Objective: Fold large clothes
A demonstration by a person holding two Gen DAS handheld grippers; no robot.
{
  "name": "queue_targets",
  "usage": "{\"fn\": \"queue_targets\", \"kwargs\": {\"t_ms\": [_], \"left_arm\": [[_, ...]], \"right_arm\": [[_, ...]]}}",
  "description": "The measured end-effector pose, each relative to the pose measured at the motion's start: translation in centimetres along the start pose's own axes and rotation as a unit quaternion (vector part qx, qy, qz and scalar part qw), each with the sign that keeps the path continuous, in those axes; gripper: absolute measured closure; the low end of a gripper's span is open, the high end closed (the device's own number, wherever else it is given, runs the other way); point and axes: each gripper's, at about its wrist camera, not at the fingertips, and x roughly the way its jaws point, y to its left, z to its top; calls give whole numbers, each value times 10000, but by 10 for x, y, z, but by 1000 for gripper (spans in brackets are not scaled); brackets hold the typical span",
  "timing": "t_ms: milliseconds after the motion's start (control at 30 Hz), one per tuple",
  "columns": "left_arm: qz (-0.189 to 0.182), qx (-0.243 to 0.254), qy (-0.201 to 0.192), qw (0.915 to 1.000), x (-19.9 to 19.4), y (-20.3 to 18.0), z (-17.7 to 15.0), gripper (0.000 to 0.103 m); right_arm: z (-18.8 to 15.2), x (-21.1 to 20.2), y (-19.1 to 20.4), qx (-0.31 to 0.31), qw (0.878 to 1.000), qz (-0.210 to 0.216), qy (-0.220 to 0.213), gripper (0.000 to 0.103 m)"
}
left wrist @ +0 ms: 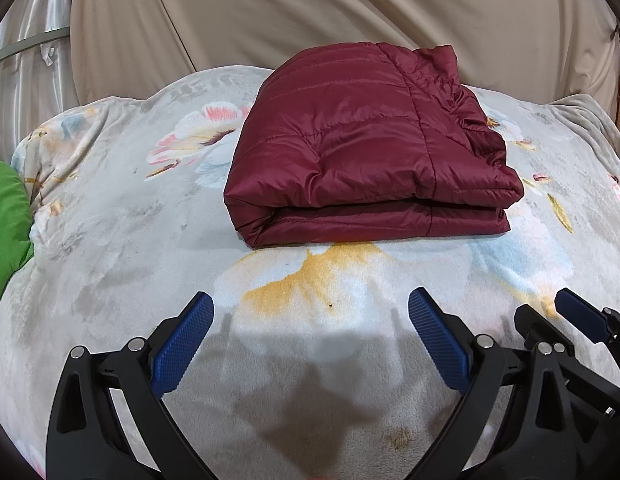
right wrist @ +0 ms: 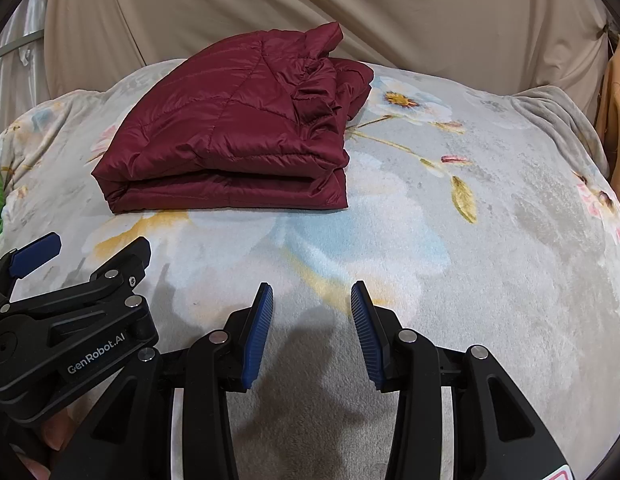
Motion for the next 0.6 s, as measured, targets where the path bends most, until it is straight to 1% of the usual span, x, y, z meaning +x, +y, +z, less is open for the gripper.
{"fn": "queue_targets", "kwargs": {"t_ms": [133, 267, 467, 600], "left_arm": [[-9, -6, -8, 10000, 0, 1, 0, 7], [79, -6, -82, 9999, -3, 0, 1, 7], [52, -74, -105, 9999, -6, -1, 1, 7], [105, -76, -130, 9998, -7, -3, 0, 8]], "right_arm": [[-2, -3, 3, 36, 10000, -58, -34, 62], [-2, -6, 6, 31, 9999, -136, -87, 62], [-3, -9, 7, 46, 9997, -184, -154, 62], [-4, -10, 9, 35, 9996, -210, -176, 62]]}}
